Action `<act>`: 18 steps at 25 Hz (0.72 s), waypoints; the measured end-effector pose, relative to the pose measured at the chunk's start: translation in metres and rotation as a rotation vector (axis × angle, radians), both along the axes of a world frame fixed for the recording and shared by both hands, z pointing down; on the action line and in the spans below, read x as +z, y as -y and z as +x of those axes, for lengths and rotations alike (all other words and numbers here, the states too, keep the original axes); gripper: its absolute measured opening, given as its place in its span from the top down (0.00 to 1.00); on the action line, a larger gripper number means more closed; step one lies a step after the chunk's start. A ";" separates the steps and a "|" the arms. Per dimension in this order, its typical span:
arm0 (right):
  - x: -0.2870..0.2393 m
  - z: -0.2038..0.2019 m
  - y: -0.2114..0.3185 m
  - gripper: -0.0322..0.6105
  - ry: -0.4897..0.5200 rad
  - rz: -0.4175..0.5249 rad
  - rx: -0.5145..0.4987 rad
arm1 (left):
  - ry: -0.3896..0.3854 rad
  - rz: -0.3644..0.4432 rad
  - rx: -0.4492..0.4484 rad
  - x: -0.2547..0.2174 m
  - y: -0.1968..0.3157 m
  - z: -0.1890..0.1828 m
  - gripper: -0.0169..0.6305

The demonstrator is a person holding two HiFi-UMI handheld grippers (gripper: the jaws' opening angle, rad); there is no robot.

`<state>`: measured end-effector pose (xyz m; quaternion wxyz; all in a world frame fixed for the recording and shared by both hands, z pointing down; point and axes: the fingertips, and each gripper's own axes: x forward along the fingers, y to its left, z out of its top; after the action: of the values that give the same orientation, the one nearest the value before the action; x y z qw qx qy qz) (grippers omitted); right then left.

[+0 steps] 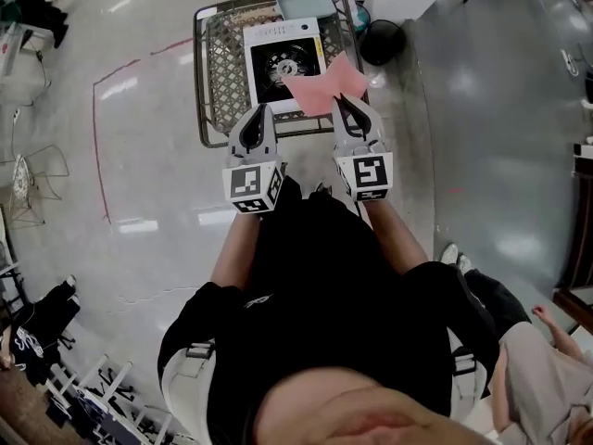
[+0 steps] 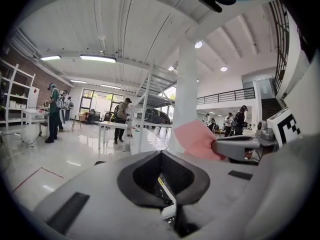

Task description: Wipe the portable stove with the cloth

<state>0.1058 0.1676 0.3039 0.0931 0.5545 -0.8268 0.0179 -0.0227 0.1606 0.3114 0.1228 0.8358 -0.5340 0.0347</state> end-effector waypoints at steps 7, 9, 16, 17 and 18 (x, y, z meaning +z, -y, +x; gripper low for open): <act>-0.008 0.008 -0.019 0.92 0.024 0.030 -0.004 | 0.016 0.036 -0.012 -0.013 -0.019 0.007 0.97; -0.008 0.010 -0.024 0.92 0.025 0.035 -0.006 | 0.018 0.042 -0.015 -0.014 -0.023 0.009 0.98; -0.011 0.016 -0.031 0.92 0.019 0.043 0.004 | 0.026 0.054 -0.016 -0.021 -0.031 0.009 0.97; -0.011 0.017 -0.031 0.92 0.018 0.042 0.007 | 0.027 0.056 -0.015 -0.022 -0.031 0.009 0.97; -0.012 0.018 -0.032 0.92 0.019 0.042 0.009 | 0.028 0.057 -0.013 -0.022 -0.031 0.010 0.97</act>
<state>0.1242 0.1991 0.2921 0.0735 0.5599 -0.8253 0.0059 -0.0130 0.1920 0.2890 0.0915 0.8348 -0.5420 0.0303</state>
